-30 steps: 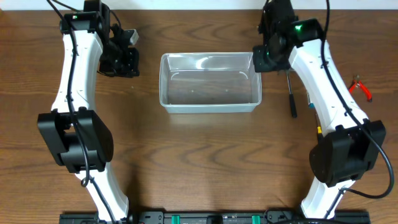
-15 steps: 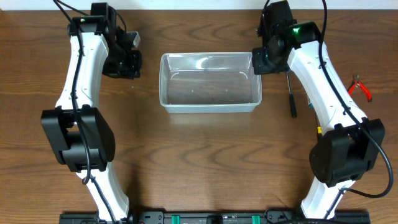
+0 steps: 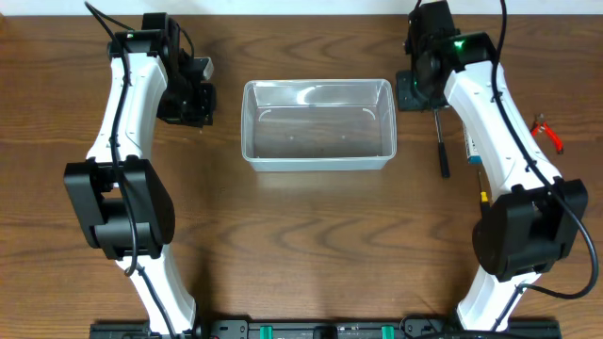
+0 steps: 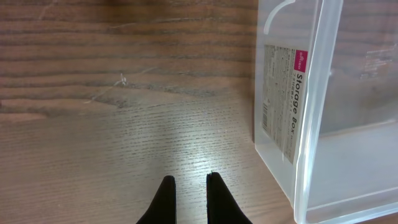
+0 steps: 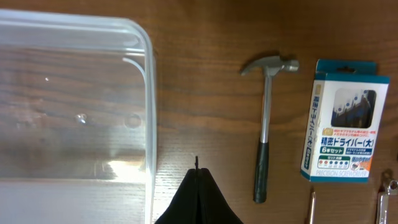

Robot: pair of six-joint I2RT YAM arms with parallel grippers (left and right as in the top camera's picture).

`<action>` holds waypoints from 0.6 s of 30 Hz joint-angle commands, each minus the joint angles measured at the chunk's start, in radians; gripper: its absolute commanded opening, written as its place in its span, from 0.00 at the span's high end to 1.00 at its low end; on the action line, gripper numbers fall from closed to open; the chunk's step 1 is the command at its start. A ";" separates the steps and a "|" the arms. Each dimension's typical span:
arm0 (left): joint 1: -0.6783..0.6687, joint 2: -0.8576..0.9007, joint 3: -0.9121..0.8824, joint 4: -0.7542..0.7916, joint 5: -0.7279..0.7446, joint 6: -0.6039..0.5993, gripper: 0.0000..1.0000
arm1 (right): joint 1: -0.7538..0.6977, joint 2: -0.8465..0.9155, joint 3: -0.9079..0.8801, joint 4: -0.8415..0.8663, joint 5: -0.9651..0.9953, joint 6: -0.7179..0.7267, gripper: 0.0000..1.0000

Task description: Pack container

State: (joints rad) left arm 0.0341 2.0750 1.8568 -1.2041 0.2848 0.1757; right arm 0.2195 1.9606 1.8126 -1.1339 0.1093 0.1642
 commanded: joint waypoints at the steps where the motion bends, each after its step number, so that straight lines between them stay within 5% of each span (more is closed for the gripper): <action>1: -0.010 0.018 -0.019 -0.002 -0.001 -0.016 0.94 | -0.006 -0.011 -0.040 0.008 0.014 -0.005 0.99; 18: -0.040 0.018 -0.088 0.043 -0.001 -0.018 0.94 | -0.006 -0.011 -0.113 0.036 -0.032 -0.005 0.99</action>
State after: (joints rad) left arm -0.0078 2.0750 1.7782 -1.1622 0.2848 0.1715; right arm 0.2195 1.9606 1.7061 -1.1011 0.0830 0.1642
